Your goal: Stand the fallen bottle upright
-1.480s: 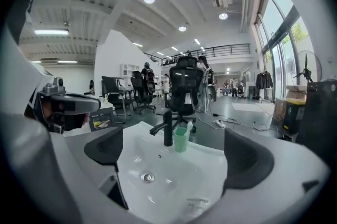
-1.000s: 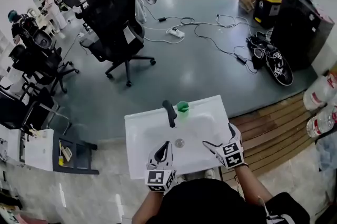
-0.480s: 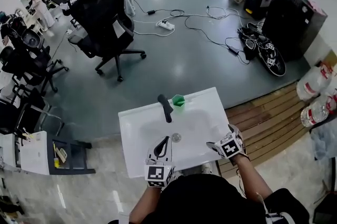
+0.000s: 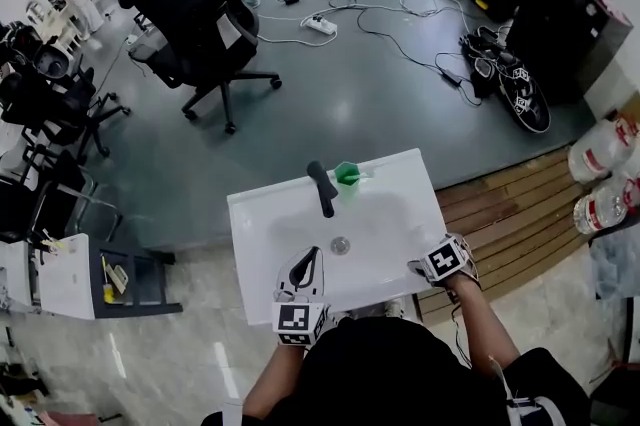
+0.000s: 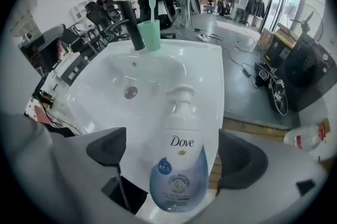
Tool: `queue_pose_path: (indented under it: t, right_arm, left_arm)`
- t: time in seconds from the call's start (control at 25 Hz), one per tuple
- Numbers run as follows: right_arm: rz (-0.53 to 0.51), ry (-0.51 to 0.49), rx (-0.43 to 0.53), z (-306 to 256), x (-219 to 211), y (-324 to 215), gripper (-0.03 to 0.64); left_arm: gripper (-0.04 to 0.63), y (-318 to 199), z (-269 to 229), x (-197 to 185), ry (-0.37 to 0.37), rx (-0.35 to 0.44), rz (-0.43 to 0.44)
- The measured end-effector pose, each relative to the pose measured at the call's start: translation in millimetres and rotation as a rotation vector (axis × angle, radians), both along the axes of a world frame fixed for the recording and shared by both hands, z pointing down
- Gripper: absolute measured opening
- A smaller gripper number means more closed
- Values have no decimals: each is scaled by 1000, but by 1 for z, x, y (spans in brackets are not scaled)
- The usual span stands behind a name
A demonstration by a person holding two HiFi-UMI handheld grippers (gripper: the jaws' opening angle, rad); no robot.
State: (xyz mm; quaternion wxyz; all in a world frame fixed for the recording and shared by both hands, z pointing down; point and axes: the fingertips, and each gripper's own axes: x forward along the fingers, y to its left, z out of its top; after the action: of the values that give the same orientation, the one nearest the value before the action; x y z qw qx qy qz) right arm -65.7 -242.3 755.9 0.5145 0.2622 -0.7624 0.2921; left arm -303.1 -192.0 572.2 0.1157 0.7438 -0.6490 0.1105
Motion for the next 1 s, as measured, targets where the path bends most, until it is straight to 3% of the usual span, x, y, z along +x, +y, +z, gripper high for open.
queue_pose_path:
  t: [0.08, 0.16, 0.28, 0.36, 0.44, 0.64, 0.84, 1.0]
  right_arm:
    - [-12, 86, 55, 6, 14, -15, 553]
    - [-25, 160, 40, 11, 25, -13, 527]
    - [-60, 197, 41, 17, 26, -12, 495]
    - [-59, 235, 58, 17, 33, -14, 436]
    - [-45, 221, 59, 17, 34, -15, 326]
    - [-33, 160, 42, 16, 29, -12, 321]
    - [-50, 14, -7, 18, 3, -1, 318]
    - [-59, 160, 71, 17, 32, -15, 316]
  left_arm:
    - [18, -1, 3, -3, -2, -5, -4]
    - [18, -1, 5, -5, -4, -11, -5]
    - [18, -2, 6, -4, -5, -14, -3]
    - [18, -2, 8, -3, -5, -14, -3]
    - [18, -1, 10, -3, -4, -16, -2]
    - [18, -2, 7, -4, -13, -13, -5]
    - [18, 0, 9, -2, -15, -11, -3]
    - [18, 4, 9, 2, -12, -10, -5]
